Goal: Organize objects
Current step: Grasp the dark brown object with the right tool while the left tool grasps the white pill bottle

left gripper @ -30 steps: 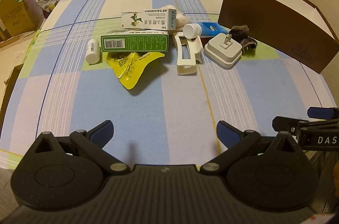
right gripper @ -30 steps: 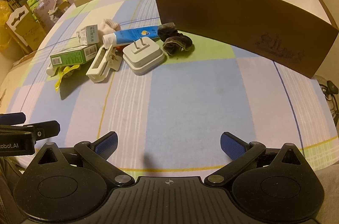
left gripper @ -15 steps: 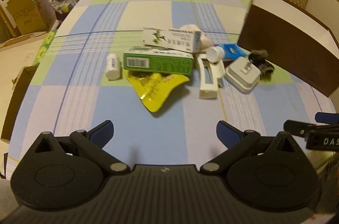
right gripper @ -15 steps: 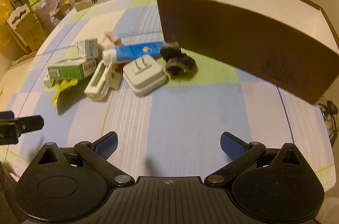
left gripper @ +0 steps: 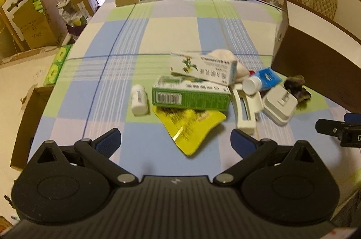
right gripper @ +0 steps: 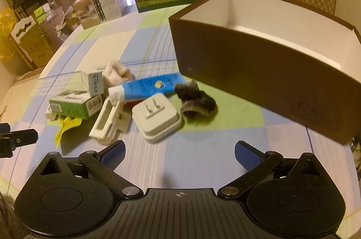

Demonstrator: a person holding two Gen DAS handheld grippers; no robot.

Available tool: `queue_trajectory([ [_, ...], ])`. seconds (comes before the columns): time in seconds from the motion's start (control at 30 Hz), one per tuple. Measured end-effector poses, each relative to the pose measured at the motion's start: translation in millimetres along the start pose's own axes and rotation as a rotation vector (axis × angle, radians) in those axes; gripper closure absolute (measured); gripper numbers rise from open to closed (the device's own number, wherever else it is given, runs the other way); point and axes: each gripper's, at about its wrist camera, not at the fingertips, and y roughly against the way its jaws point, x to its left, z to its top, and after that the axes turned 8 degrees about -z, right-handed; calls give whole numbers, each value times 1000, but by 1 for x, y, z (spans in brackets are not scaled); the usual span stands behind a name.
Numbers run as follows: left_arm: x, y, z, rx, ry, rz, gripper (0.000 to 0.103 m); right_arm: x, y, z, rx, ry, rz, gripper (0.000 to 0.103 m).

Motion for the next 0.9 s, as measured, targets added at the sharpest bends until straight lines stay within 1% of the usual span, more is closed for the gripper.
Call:
queue_trajectory([
  [0.3, 21, -13, 18, -14, 24, 21, 1, -8, -24, 22, -17, -21, -7, 2],
  [0.43, 30, -20, 26, -17, 27, 30, 1, -13, -33, 32, -22, -36, 0, 8],
  [0.5, 36, -23, 31, -18, 28, 34, 1, -15, -37, 36, -25, -45, -5, 8],
  [0.63, 46, -28, 40, -27, 25, 20, 1, -19, -45, 45, -38, -49, -4, 11],
  [0.7, 52, -31, 45, -34, 24, 24, 1, -20, -50, 48, -44, -50, -3, 13],
  [0.8, 62, -36, 53, -56, 17, 38, 1, -21, -60, 51, -49, -45, 4, 20],
  [0.9, 70, -42, 57, -76, 4, 61, 1, -21, -73, 53, -44, -33, 7, 29],
])
